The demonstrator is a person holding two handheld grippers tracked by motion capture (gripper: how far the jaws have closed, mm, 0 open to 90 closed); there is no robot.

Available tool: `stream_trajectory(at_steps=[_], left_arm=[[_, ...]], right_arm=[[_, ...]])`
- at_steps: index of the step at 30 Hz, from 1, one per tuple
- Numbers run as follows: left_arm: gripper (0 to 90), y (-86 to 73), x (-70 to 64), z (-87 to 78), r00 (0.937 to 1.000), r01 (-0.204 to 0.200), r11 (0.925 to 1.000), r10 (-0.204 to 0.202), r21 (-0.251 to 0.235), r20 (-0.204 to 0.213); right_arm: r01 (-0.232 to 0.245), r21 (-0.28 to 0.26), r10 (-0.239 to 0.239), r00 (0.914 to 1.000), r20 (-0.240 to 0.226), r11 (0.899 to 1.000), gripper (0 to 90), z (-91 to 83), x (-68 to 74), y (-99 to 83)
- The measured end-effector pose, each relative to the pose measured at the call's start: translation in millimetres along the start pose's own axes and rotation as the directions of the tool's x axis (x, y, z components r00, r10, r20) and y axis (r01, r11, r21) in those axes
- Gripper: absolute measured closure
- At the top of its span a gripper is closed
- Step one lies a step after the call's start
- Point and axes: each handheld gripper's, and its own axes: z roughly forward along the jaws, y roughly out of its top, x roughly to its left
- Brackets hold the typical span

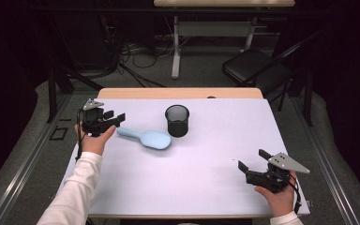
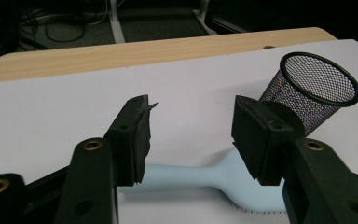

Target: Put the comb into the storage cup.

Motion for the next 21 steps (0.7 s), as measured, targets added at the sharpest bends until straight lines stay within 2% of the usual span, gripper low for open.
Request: stream_trajectory(at_steps=[1,4,5,9,12,21], left_arm=[[47.4,-0.2,1.9,2.7,0.9999,0.016,0.9998,-0.016,0.008,-0.002],[48.2,-0.3,3.2,4.9,0.9997,0.025,0.9996,-0.025,0.016,-0.009],[49.3,-0.8,4.4,8.1,0.9987,0.05,0.9985,-0.05,0.024,-0.008],[49.3,-1.3,5.6,13.9,0.9977,0.066,0.9973,-0.065,0.033,-0.019],[49.4,-1.7,5.2,18.5,0.9973,0.068,0.9971,-0.067,0.035,-0.03],[52.7,-3.6,1.6,34.1,0.9979,0.06,0.9964,-0.058,0.06,-0.027]], right_arm=[[0.001,0.0,-0.001,1.0,0.001,1.0,8.1,0.1,0.0,-0.1],[0.005,0.004,-0.005,1.0,0.002,1.0,8.1,0.1,-0.5,-0.1],[0.002,0.002,-0.002,1.0,0.002,1.0,8.2,0.5,-0.7,-0.4],[0.003,0.007,-0.003,1.0,0.002,1.0,8.2,0.2,-1.0,-0.4],[0.004,0.009,-0.004,1.0,0.0,1.0,8.2,0.6,-0.9,-0.6],[0.006,0.005,-0.005,1.0,-0.002,1.0,8.5,1.0,-0.7,-0.8]])
